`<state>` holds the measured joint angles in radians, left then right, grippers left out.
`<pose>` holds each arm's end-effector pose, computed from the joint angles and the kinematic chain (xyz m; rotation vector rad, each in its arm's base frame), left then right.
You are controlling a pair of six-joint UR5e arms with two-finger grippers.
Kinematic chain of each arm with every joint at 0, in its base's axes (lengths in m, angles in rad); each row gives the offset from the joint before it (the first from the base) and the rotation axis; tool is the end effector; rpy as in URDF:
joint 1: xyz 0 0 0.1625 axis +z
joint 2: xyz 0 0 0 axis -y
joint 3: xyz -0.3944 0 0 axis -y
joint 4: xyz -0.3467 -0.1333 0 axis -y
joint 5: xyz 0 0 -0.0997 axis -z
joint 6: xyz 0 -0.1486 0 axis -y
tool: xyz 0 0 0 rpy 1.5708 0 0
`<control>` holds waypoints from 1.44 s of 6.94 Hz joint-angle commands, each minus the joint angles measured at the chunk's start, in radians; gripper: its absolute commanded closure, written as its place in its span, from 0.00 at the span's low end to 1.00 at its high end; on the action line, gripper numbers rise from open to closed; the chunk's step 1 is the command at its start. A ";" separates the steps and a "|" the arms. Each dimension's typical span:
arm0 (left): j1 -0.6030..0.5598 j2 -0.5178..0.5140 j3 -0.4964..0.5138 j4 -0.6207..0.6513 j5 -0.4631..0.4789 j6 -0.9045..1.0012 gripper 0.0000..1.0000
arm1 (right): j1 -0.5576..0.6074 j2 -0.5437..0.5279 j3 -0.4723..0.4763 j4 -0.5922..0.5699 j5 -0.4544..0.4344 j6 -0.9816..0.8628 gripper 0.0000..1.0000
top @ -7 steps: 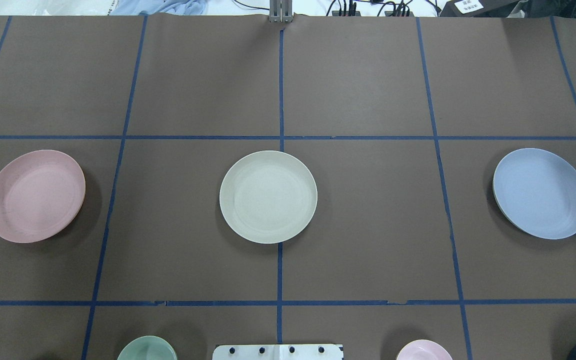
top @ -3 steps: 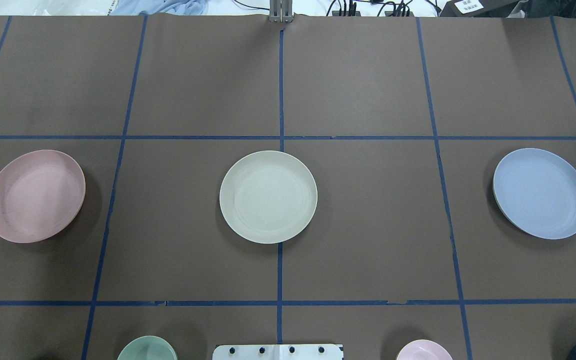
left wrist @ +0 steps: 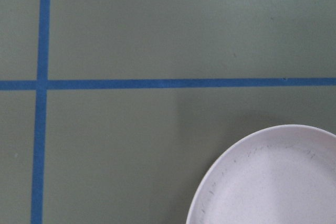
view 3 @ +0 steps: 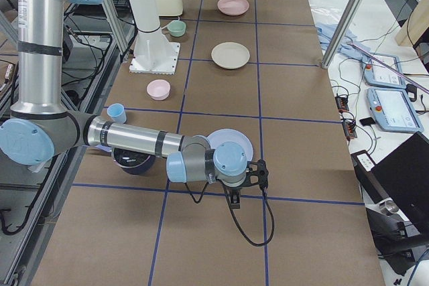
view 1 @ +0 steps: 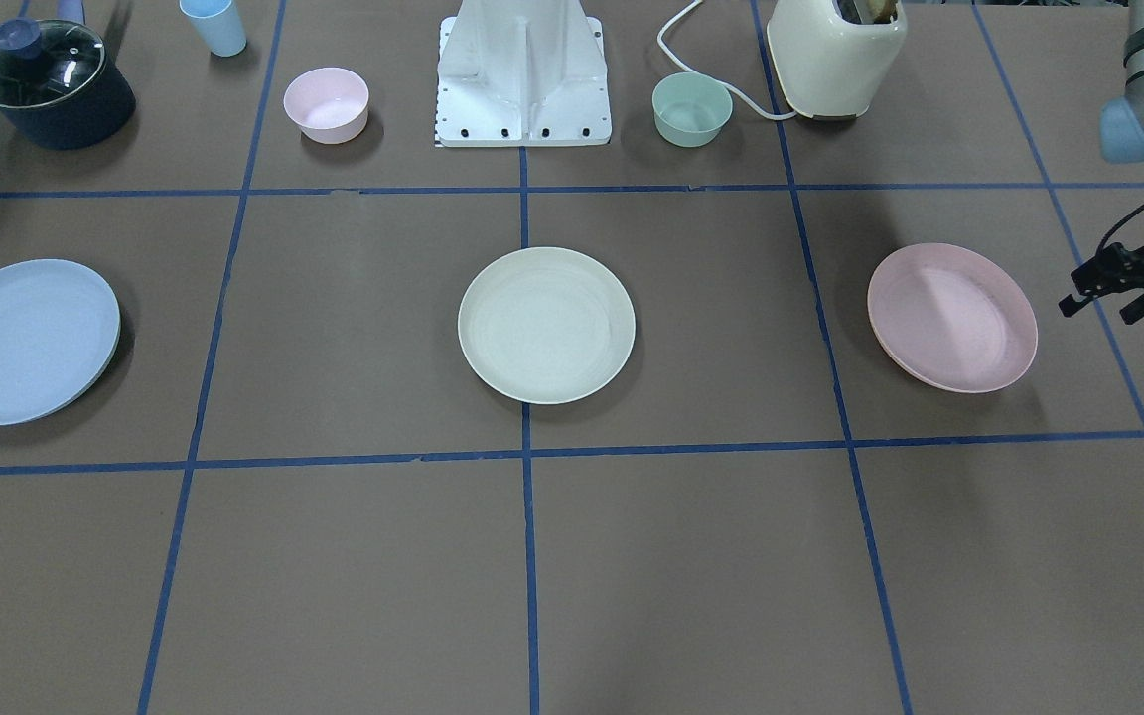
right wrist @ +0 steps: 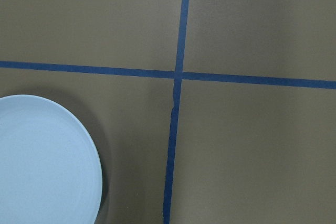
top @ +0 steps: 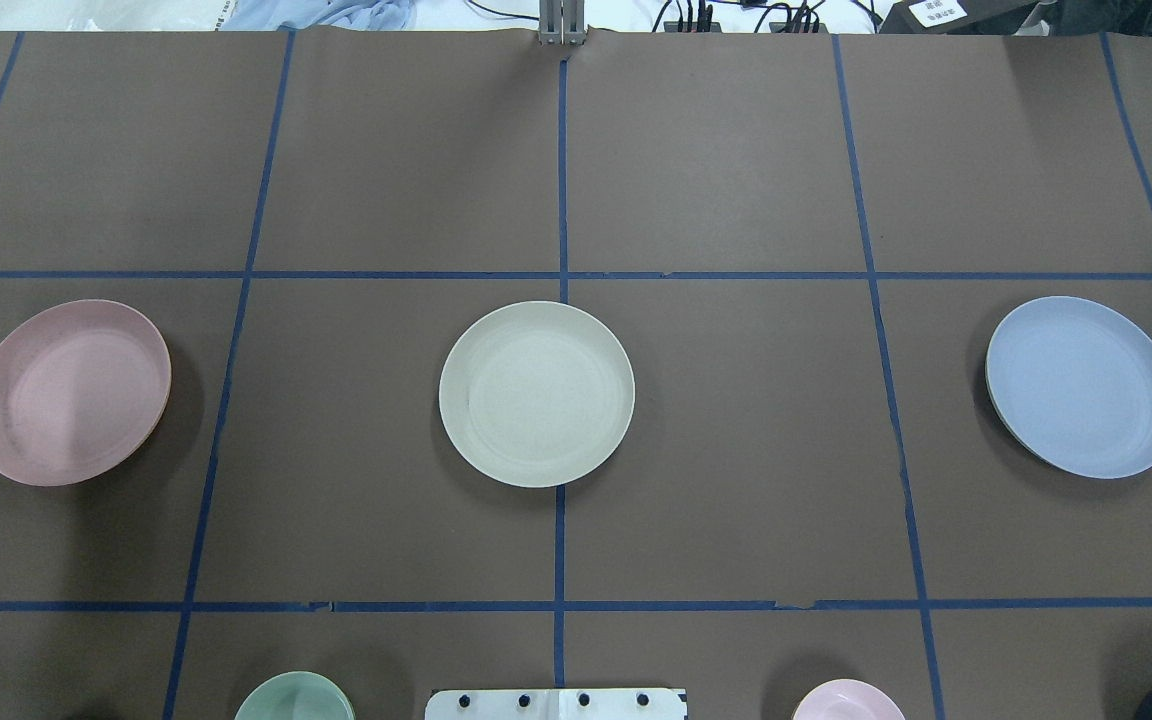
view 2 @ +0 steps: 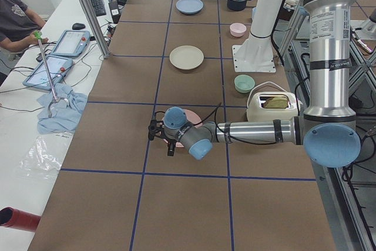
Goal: Stack three plates with pink and blue
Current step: 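Lower the left gripper to the pink plate rim and grasp it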
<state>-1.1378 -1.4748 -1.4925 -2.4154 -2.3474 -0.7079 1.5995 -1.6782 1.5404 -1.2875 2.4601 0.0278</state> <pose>0.1614 -0.4185 0.6363 0.1315 0.9688 0.0075 0.0297 -0.4127 0.6804 0.1362 -0.8875 -0.0120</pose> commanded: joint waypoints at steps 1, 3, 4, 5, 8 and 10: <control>0.070 0.004 0.018 -0.007 0.023 -0.013 0.12 | -0.009 0.000 0.000 0.002 0.003 0.014 0.00; 0.070 0.004 0.026 -0.007 0.025 -0.013 0.62 | -0.012 0.000 0.003 0.004 0.003 0.014 0.00; 0.072 0.004 0.028 -0.007 0.025 -0.010 0.77 | -0.013 0.000 0.004 0.002 0.003 0.015 0.00; 0.072 0.004 0.028 -0.007 0.025 -0.007 0.81 | -0.018 0.002 0.004 0.004 0.003 0.015 0.00; 0.075 0.004 0.028 -0.007 0.025 -0.007 0.77 | -0.026 0.002 0.004 0.002 0.000 0.015 0.00; 0.075 0.004 0.029 -0.007 0.025 -0.007 0.67 | -0.030 0.002 0.004 0.002 0.000 0.015 0.00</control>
<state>-1.0632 -1.4711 -1.4645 -2.4221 -2.3225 -0.7149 1.5728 -1.6767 1.5447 -1.2854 2.4608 0.0430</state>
